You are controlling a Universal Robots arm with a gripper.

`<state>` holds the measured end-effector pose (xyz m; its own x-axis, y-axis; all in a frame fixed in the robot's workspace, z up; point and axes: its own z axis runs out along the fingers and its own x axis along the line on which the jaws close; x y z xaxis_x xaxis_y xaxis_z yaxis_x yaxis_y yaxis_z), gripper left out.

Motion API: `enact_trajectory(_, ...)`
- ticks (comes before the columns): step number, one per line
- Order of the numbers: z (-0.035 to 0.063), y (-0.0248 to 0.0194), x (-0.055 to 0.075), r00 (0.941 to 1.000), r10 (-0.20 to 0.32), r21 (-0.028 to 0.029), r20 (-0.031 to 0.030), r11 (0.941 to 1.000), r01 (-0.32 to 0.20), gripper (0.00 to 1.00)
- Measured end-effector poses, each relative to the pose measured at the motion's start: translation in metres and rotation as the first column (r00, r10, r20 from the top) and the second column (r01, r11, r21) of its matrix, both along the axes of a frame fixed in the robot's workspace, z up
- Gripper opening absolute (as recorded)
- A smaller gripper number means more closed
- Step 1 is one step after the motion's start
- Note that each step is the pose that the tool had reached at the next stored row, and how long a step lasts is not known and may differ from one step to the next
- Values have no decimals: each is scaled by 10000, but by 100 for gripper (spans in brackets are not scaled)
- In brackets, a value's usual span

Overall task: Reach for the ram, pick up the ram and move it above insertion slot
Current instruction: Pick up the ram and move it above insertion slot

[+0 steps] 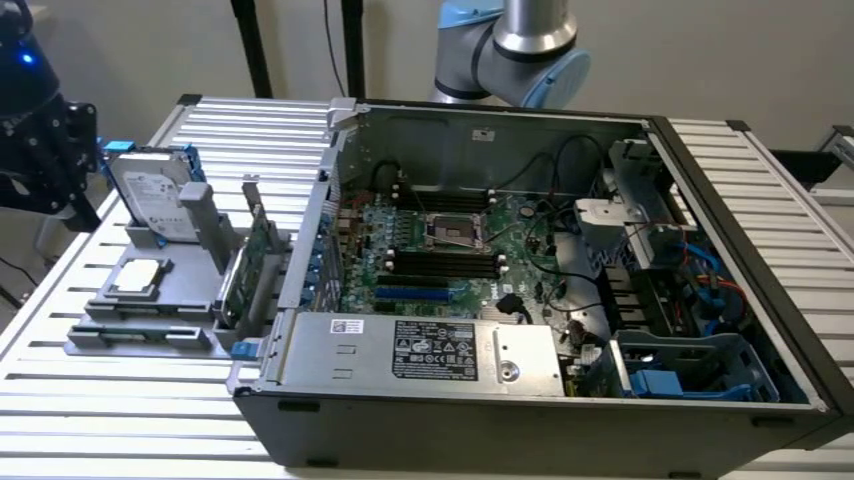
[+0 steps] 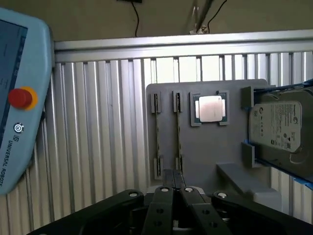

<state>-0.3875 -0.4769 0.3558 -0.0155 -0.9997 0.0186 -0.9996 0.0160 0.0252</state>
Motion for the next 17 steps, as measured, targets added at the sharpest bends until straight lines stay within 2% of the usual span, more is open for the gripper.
enact_trajectory(5,-6,0,-1,9966,830,1,8,9966,-830,11)
enact_trajectory(8,-5,0,-1,9964,842,1,9,9964,-842,12)
enact_trajectory(10,-5,0,-1,9964,842,1,9,9964,-842,24)
enact_trajectory(11,-6,0,-1,9964,842,-1,13,9964,-842,24)
enact_trajectory(13,-24,0,-4,9964,842,-2,48,9965,-842,36)
enact_trajectory(15,-59,-1,-8,9964,846,-5,79,9964,-846,36)
enact_trajectory(17,-95,-4,-18,9963,853,-6,83,9964,-853,36)
